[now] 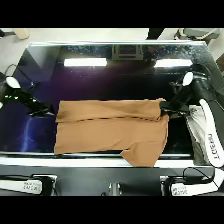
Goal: Fold the shirts.
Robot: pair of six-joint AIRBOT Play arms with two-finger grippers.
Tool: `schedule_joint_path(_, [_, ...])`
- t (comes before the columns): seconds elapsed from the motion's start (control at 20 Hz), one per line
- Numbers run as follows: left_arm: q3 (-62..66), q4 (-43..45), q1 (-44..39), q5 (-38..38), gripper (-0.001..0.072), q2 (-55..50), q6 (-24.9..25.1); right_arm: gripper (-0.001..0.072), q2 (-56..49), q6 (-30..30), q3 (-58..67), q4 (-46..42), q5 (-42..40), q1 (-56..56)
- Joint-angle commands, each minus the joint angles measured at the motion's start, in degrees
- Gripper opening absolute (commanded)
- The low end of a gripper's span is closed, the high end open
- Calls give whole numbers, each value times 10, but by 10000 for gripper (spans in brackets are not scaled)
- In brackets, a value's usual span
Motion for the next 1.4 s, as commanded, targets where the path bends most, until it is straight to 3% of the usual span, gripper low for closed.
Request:
schedule_joint_path(0.0, [-145, 0, 30, 13, 611, 107, 25, 428, 71, -9, -105, 68, 1, -58])
schedule_joint_path(0.15, [-367, -21, 47, 96, 607, 215, 28, 427, 135, -48, -235, 99, -53, -75])
schedule_joint_path(0.25, [-435, -31, 49, 130, 607, 253, 29, 427, 152, -59, -259, 99, -56, -75])
schedule_joint_path(0.65, [-467, -80, 30, 164, 607, 239, 31, 426, 156, -63, -259, 89, -56, -75])
schedule_joint_path(0.8, [-468, -80, 10, 183, 602, 222, 11, 428, 157, -56, -265, 50, -50, -75])
schedule_joint_path(0.9, [-468, -80, 1, 186, 333, 215, 11, 452, 177, -59, -307, 61, -53, -75])
schedule_joint_path(0.95, [-468, -81, -3, 186, 201, 214, 12, 515, 196, -74, -341, 80, -59, -75])
schedule_joint_path(1.05, [-467, -87, -5, 187, 38, 214, 14, 516, 237, -85, -409, 115, -77, -75])
schedule_joint_path(1.35, [-467, -95, -5, 186, 28, 217, 32, 489, 265, -90, -527, 147, -171, -75])
